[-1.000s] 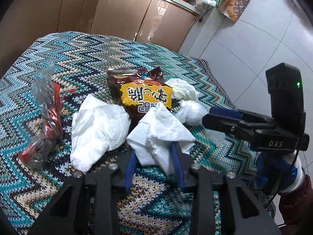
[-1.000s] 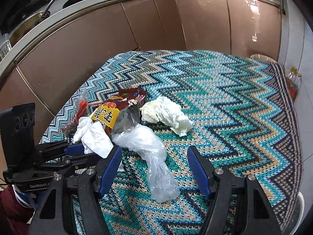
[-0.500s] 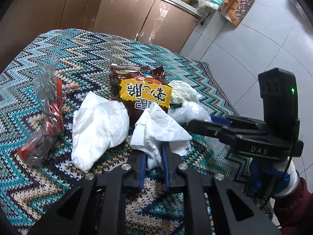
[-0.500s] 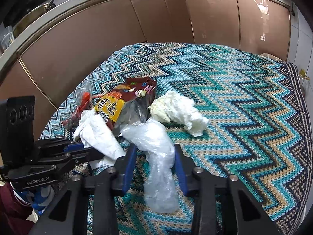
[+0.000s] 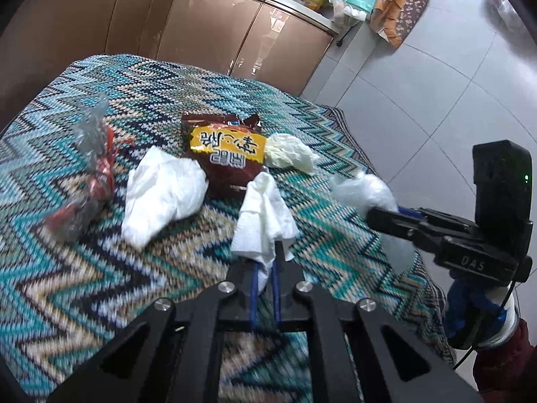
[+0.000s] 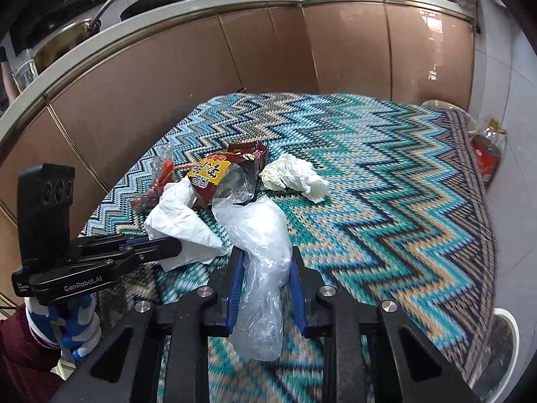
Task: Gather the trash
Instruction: 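Carry the tissue and plastic bag to the white bin and open both tools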
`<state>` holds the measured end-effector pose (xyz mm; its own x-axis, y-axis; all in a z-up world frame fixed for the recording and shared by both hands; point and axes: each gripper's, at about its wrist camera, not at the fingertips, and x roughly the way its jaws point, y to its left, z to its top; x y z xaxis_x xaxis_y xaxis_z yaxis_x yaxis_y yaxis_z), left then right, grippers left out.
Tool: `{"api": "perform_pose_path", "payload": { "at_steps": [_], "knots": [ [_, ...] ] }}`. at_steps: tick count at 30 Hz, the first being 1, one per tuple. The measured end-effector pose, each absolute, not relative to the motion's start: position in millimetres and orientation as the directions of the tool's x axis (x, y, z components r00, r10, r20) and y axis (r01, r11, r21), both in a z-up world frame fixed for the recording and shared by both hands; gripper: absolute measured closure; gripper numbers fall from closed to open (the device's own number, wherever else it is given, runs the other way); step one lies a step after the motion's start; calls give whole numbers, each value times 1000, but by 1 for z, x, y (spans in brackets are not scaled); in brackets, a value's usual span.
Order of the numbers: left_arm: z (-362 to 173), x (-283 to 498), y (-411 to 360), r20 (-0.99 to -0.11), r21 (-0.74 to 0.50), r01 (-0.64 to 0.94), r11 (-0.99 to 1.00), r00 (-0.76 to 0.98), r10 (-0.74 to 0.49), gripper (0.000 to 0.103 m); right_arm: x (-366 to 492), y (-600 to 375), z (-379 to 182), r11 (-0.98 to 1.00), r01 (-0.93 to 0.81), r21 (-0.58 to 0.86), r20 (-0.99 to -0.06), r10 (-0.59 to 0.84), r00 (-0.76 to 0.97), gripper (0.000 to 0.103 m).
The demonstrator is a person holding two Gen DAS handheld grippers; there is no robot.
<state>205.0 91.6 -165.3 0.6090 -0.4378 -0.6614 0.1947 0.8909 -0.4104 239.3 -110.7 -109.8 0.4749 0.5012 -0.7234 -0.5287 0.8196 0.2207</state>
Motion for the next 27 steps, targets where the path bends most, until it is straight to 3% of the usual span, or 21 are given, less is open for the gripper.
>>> {"api": "perform_pose_path", "payload": {
  "at_steps": [18, 27],
  "knots": [
    [-99, 121, 103, -571, -376, 214, 902, 713, -407, 98, 147, -139, -62, 831, -512, 218, -638, 518, 570, 79],
    [-60, 106, 71, -538, -310, 280, 908, 736, -411, 98, 123, -179, -45, 842, -484, 239, -563, 527, 637, 79]
  ]
}}
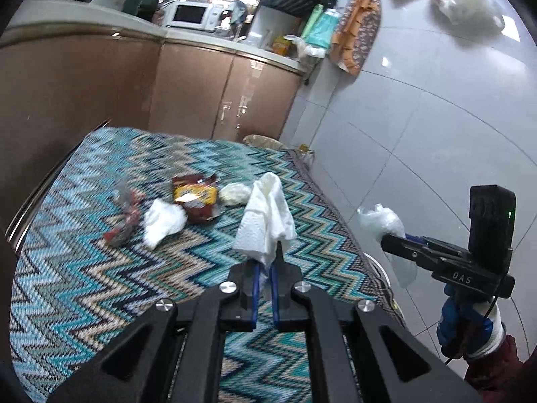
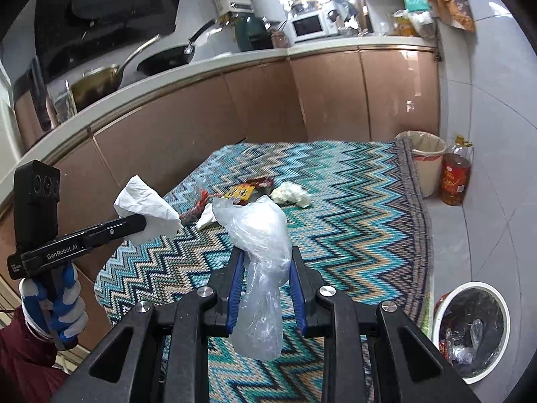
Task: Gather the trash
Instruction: 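Carry the tissue and plastic bag to the white bin and open both tools, then move both tools back over the remaining trash on the table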
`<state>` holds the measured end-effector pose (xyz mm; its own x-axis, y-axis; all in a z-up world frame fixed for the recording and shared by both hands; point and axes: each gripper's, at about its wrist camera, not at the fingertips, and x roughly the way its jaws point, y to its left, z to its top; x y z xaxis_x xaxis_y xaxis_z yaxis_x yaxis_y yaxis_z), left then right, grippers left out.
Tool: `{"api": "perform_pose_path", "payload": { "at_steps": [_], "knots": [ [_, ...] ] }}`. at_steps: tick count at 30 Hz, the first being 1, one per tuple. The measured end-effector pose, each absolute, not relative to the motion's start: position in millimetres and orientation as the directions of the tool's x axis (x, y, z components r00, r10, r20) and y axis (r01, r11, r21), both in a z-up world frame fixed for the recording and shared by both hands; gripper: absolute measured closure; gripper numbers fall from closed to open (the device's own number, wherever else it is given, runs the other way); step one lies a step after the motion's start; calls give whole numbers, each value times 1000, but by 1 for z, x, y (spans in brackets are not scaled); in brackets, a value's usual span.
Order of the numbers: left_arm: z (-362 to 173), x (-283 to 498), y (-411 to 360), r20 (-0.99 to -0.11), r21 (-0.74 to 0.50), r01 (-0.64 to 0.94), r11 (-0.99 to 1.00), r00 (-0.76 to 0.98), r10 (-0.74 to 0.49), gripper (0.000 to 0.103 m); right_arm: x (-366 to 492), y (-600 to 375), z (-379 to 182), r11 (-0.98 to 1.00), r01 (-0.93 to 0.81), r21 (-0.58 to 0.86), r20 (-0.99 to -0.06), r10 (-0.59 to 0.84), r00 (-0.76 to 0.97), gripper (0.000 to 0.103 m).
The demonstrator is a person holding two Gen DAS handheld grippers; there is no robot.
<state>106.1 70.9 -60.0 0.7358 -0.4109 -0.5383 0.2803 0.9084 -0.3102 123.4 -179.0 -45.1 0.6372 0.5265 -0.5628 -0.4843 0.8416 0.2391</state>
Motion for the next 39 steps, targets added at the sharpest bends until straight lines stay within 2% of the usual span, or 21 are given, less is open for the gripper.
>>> {"api": "perform_pose_path", "payload": {
  "at_steps": [6, 10, 19, 28, 29, 30, 32, 34, 36, 39],
  "knots": [
    [-39, 124, -5, -557, -228, 419, 879, 684, -471, 98, 109, -246, -46, 881, -388, 270, -518, 473, 713, 79],
    [-41, 142, -71, -588, -198, 521, 830, 614, -526, 98, 103, -304, -58, 920, -273, 280, -526, 385, 758, 79],
    [-83, 186, -228, -683, -215, 673, 708, 415, -602, 98, 115, -415, -101, 963, -18, 269, -619, 187, 762, 79],
    [-134, 228, -329, -761, -211, 718, 664, 306, -573, 96, 154, -474, -159, 947, 128, 294, -705, 124, 699, 77],
    [-138, 232, -336, -767, -213, 719, 662, 297, -568, 96, 160, -479, -167, 946, 140, 294, -717, 121, 687, 74],
    [-143, 237, -342, -775, -218, 717, 662, 285, -564, 95, 163, -482, -172, 945, 151, 291, -727, 116, 677, 70],
    [-155, 248, -352, -789, -234, 707, 667, 262, -555, 88, 170, -489, -183, 943, 180, 280, -747, 96, 658, 57],
    [-163, 254, -356, -793, -250, 700, 669, 249, -556, 74, 170, -492, -189, 941, 195, 277, -756, 88, 648, 56],
    [-167, 258, -356, -792, -265, 694, 670, 240, -562, 68, 164, -498, -196, 936, 216, 278, -766, 80, 638, 56],
    [-170, 259, -352, -790, -270, 692, 670, 238, -565, 68, 158, -501, -198, 931, 230, 282, -772, 78, 631, 56]
  ]
}}
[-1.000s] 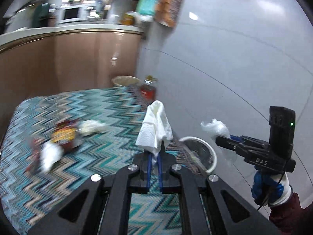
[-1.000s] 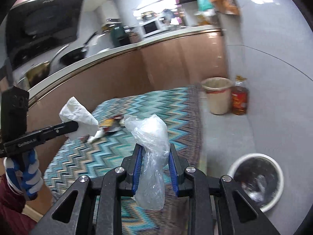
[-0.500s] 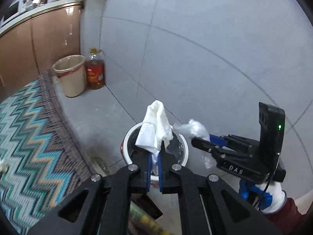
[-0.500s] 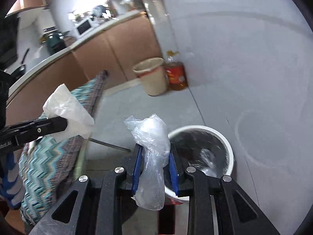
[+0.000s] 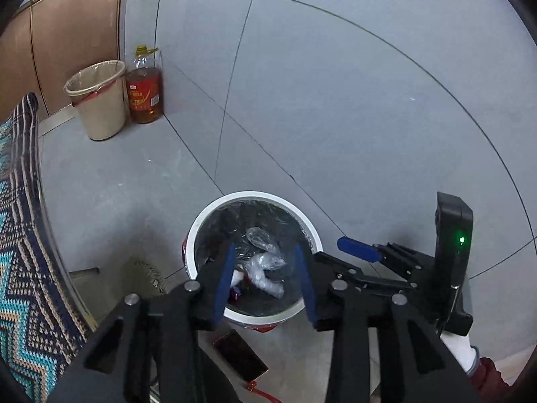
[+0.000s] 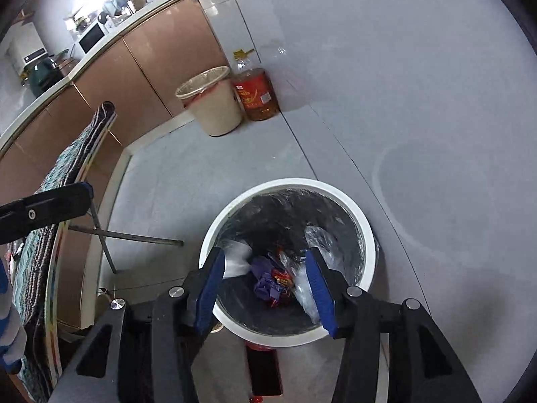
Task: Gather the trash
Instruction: 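Move both tools back over the remaining trash on the table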
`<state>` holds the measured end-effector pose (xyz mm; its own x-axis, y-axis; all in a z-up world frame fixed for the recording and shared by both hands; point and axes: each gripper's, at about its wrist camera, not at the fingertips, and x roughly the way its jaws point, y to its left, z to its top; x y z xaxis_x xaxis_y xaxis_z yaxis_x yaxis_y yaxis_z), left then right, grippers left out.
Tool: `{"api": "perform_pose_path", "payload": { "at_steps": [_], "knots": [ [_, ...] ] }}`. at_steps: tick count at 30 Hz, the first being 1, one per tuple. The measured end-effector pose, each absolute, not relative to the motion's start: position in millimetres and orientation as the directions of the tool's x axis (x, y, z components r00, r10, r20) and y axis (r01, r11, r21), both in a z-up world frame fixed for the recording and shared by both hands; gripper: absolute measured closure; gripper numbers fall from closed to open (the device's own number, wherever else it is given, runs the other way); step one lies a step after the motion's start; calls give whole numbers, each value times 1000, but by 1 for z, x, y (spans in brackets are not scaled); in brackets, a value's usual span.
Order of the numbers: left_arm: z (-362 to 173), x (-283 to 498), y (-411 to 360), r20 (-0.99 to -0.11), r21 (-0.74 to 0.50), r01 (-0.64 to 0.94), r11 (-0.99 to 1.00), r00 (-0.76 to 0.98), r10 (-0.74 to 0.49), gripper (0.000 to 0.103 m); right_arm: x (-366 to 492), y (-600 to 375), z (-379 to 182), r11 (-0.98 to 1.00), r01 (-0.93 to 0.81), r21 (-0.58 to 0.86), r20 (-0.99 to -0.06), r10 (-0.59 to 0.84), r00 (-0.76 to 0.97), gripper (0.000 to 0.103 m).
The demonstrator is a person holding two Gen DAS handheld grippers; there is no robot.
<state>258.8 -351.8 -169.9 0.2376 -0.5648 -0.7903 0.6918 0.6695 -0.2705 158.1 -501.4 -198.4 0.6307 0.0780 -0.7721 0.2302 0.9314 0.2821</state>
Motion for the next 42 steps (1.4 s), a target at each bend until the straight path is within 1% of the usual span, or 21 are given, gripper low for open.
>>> {"api": "perform_pose_path", "payload": {
  "at_steps": [8, 17, 24, 31, 36, 42],
  "knots": [
    [-153, 246, -322, -755, -273, 678, 682, 288, -589, 68, 150, -495, -185, 923, 239, 301, -757, 79, 649, 55],
    [-114, 223, -258, -679, -278, 656, 701, 381, -627, 68, 130, -455, -130, 942, 156, 298, -687, 98, 720, 55],
    [-82, 205, -202, -642, -231, 630, 742, 474, -602, 68, 116, -406, -77, 961, 51, 273, -610, 132, 782, 55],
    [-52, 189, -132, -593, -220, 573, 789, 564, -575, 67, 108, -349, -33, 973, -59, 222, -546, 174, 819, 54],
    [-41, 173, -80, -558, -219, 534, 817, 618, -554, 61, 103, -307, -11, 974, -134, 183, -519, 212, 828, 54],
    [-42, 159, -12, -529, -235, 459, 857, 679, -509, 61, 105, -258, 5, 961, -232, 149, -508, 276, 816, 53]
  ]
}}
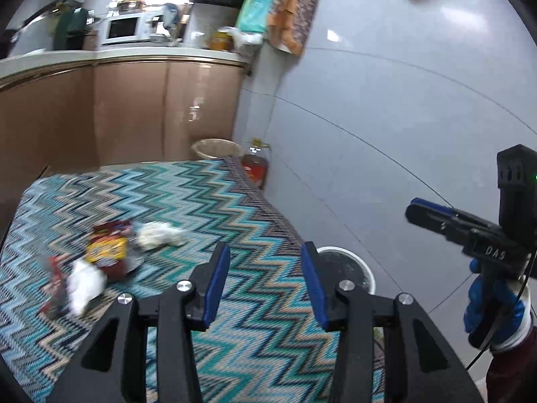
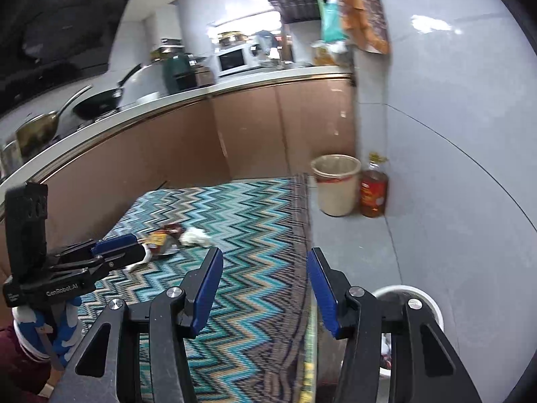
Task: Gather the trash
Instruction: 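Move both tools back over the remaining trash on the table, then grasp a white tissue with the left tool while the right tool grasps a crumpled white tissue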
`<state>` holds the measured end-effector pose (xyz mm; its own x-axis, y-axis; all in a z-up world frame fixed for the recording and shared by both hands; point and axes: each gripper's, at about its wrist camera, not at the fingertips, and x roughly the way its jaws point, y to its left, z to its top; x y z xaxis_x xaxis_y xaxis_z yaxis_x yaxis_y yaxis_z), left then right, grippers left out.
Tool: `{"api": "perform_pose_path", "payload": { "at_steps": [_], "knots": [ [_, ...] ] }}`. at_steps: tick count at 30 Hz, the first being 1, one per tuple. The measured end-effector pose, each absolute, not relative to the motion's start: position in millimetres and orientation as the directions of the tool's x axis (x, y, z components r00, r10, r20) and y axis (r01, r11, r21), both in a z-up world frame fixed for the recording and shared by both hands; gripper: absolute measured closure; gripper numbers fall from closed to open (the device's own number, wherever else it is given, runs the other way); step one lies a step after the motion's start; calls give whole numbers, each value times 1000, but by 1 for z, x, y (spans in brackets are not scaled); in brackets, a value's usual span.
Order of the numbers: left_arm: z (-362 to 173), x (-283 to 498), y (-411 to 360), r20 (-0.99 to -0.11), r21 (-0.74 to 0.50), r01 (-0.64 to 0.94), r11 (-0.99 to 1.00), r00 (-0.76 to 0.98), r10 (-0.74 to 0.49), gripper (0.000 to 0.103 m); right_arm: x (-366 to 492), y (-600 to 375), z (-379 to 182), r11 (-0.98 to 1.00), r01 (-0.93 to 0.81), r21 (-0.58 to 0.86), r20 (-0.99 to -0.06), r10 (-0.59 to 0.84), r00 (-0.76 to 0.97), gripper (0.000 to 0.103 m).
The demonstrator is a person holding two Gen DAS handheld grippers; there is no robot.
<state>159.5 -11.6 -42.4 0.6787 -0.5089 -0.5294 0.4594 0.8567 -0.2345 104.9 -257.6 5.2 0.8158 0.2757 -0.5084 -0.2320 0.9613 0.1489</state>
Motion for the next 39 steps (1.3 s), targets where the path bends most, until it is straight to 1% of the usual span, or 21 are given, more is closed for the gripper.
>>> {"api": "perform_pose_path", "payload": {
  "at_steps": [5, 10, 14, 17, 22, 31, 39],
  "knots": [
    [-54, 156, 48, -524, -240, 385, 891, 722, -453, 61, 115, -222, 8, 943, -304, 132, -515, 327, 792, 53],
    [-74, 160, 95, -538, -245, 302, 921, 748, -388, 60, 130, -196, -1, 924, -357, 136, -536, 372, 758, 53],
    [-90, 168, 119, -549, -267, 261, 928, 750, -368, 60, 145, -179, -14, 908, -394, 140, -561, 401, 724, 53],
    [-102, 179, 132, -554, -296, 250, 922, 741, -379, 60, 162, -169, -28, 897, -418, 144, -588, 417, 693, 53],
    [-116, 201, 140, -582, -289, 237, 928, 725, -367, 60, 186, -156, -49, 880, -451, 149, -624, 438, 647, 53],
    [-152, 244, 133, -681, -190, 234, 954, 668, -300, 60, 238, -136, -77, 849, -504, 161, -664, 471, 581, 53],
    [-176, 265, 132, -716, -160, 218, 963, 645, -266, 60, 283, -117, -99, 821, -549, 156, -692, 488, 532, 53]
  ]
}}
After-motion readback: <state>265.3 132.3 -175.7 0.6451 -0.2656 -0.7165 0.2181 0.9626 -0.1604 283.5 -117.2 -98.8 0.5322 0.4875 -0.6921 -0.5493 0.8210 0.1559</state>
